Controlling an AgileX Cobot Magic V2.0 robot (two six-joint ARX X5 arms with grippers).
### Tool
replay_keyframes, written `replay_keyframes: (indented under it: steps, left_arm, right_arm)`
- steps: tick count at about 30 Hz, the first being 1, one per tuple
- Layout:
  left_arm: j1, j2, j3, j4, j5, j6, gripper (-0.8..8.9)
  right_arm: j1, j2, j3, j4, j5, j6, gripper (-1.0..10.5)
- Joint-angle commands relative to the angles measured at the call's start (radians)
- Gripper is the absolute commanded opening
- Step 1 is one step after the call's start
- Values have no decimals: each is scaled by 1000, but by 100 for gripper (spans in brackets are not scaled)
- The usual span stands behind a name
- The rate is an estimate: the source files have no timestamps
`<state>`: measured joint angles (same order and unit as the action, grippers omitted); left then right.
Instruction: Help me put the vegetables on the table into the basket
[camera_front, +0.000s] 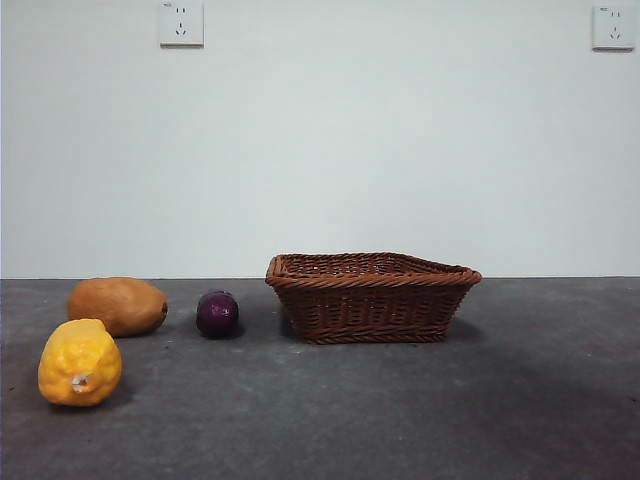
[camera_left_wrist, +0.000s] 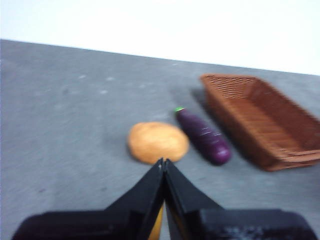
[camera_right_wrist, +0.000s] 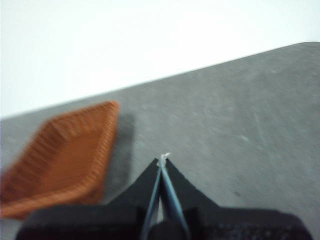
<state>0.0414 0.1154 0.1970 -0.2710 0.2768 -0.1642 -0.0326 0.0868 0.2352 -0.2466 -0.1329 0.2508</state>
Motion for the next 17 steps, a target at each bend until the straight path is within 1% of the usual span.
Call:
replay_keyframes:
  steps: [1, 3, 7, 11, 13, 17]
  left_arm:
    - [2, 34, 61, -43, 53, -13, -6]
    - [2, 69, 114, -82, 67, -13, -6]
    - [1, 152, 229, -165, 76, -13, -6]
    - [2, 243, 347, -244, 126, -8, -6]
    - [1, 287, 407, -288, 134, -5, -6]
    - [1, 369, 518, -358, 149, 48, -6]
  right_arm:
    - [0, 54, 84, -13, -34, 62, -12]
    - [0, 114, 165, -59, -61, 51, -11]
    - [0, 252, 338, -206, -114, -30, -11]
    - [0, 386, 502, -370, -159, -95, -11]
    - [0, 447, 577, -458, -175, -141, -11]
    - [0, 554, 692, -596, -190, -234, -11]
